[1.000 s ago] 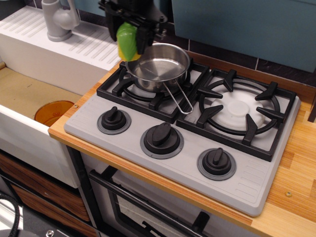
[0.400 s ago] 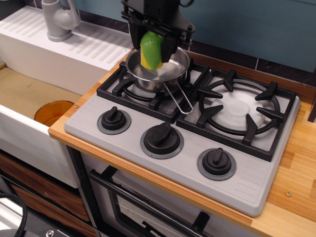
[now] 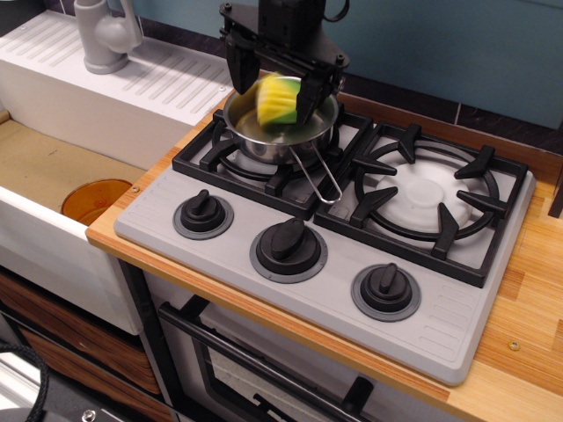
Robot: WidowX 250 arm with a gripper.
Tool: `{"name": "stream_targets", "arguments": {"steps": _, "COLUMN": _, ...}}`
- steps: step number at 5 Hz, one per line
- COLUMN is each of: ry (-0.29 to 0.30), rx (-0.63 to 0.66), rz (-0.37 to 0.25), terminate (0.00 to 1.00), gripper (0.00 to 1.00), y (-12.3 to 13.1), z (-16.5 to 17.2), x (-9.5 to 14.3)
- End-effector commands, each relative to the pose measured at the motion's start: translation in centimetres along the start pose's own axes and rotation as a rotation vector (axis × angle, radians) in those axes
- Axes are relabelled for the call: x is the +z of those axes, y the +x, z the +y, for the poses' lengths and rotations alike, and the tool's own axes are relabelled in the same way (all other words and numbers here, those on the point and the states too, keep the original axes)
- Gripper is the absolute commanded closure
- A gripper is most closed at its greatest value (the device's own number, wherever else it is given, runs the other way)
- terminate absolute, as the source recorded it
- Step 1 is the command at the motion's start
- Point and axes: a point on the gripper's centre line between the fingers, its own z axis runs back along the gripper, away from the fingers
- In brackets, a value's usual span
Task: Put pot or pan on stove and put corncob in pot or pan
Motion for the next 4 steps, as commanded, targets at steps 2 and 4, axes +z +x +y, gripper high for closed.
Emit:
{"name": "stream_targets", "arguments": {"steps": 2, "ry": 0.001, "rx": -0.044, "rz": 0.002, "terminate": 0.0, "gripper": 0.0, "y": 0.0, "z": 2.7, "x": 4.6}}
{"name": "stream_targets", "arguments": {"steps": 4, "ry": -0.015, "rx": -0.051, "rz": 0.023, "terminate": 0.0, "gripper": 0.0, "y": -0.5, "z": 3.4, "x": 6.2}}
